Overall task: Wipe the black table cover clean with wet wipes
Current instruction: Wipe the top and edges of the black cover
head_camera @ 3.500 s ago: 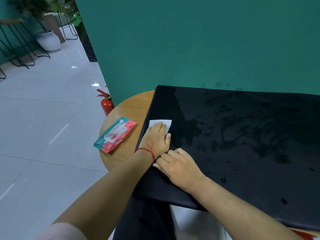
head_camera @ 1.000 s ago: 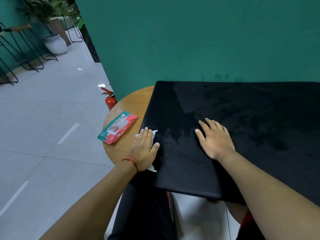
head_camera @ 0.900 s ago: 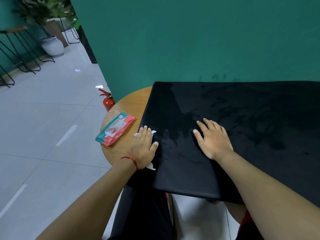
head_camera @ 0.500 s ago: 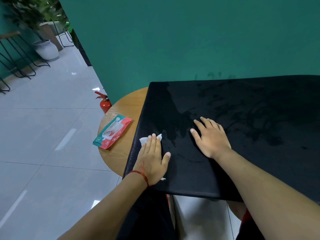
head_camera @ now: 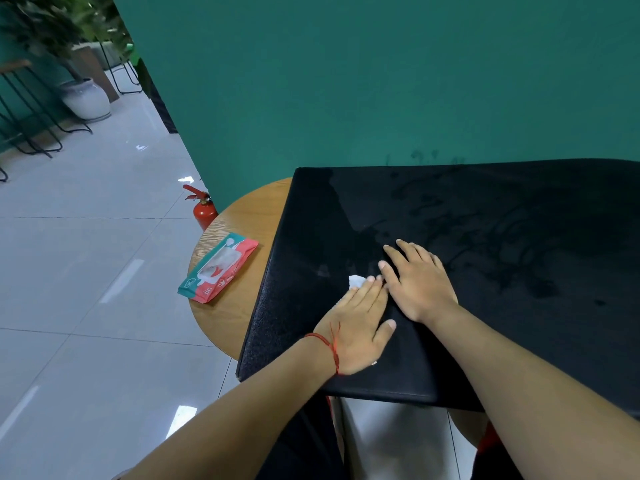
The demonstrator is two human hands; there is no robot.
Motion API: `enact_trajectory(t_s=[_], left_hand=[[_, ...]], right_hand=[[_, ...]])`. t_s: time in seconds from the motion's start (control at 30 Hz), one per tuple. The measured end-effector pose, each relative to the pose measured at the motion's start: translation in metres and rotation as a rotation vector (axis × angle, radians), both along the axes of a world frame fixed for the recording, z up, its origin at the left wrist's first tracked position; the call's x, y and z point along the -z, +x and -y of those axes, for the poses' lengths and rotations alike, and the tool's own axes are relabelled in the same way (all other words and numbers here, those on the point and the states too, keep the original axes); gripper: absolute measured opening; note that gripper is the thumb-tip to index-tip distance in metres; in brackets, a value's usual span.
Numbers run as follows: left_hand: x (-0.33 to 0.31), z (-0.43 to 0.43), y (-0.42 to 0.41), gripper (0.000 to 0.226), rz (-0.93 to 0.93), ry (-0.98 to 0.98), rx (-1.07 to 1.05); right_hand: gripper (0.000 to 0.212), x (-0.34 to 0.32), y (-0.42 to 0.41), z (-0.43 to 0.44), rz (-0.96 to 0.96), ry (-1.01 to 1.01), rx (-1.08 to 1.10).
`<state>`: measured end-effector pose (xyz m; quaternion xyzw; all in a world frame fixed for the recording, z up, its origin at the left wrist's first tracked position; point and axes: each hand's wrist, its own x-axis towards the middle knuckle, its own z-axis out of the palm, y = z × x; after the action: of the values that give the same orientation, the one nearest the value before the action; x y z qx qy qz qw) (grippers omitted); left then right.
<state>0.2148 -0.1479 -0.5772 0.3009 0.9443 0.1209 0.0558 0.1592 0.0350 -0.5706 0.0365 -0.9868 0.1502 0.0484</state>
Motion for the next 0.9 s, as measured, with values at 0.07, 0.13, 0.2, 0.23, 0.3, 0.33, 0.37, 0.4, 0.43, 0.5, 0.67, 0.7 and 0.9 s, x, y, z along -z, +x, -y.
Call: enact_trajectory(t_s=[0.07, 0.13, 0.2, 0.23, 0.3, 0.33, 0.37, 0.4, 0.43, 0.5, 0.67, 0.7, 0.9], left_hand=[[0.003, 0.008, -0.009, 0.077, -0.042, 0.012, -0.031], [0.004, 0.018, -0.022, 0.08, -0.079, 0.006, -0.086], [0.005, 0.029, -0.038, 0.084, -0.089, -0.016, -0.133], [0.005, 0.035, -0.047, 0.086, -0.084, -0.018, -0.159], [0.006, 0.044, -0.065, 0.088, -0.06, -0.005, -0.213], [0.007, 0.045, -0.072, 0.086, -0.044, 0.004, -0.234], [0.006, 0.046, -0.077, 0.082, -0.028, 0.01, -0.255], [0.006, 0.046, -0.08, 0.075, -0.014, 0.012, -0.271], [0.006, 0.045, -0.081, 0.07, -0.004, 0.012, -0.275], [0.005, 0.043, -0.076, 0.067, 0.001, 0.003, -0.243], [0.004, 0.033, -0.036, 0.072, -0.013, 0.013, 0.005], [0.004, 0.031, -0.027, 0.075, -0.015, 0.001, 0.048], [-0.011, 0.02, 0.009, 0.072, 0.129, 0.022, 0.19]], right_hand=[[0.06, 0.001, -0.001, 0.0, -0.006, -0.029, 0.0], [0.059, 0.001, -0.001, -0.001, -0.009, -0.057, 0.002], [0.06, 0.001, 0.0, -0.001, -0.007, -0.074, 0.002], [0.06, 0.001, 0.0, -0.002, -0.006, -0.076, 0.003], [0.059, 0.0, 0.0, -0.001, -0.004, -0.084, 0.005], [0.059, 0.0, 0.001, -0.002, -0.001, -0.088, 0.007], [0.059, -0.001, 0.001, -0.001, 0.0, -0.09, 0.005], [0.059, -0.001, 0.001, -0.001, -0.002, -0.088, 0.001], [0.059, -0.001, 0.0, -0.001, -0.004, -0.089, 0.001], [0.058, 0.0, 0.0, -0.002, -0.007, -0.116, 0.002], [0.06, 0.002, -0.003, -0.006, -0.012, -0.229, 0.007], [0.06, 0.001, -0.004, -0.006, -0.012, -0.242, 0.006], [0.061, 0.002, -0.003, -0.007, -0.011, -0.218, -0.007]])
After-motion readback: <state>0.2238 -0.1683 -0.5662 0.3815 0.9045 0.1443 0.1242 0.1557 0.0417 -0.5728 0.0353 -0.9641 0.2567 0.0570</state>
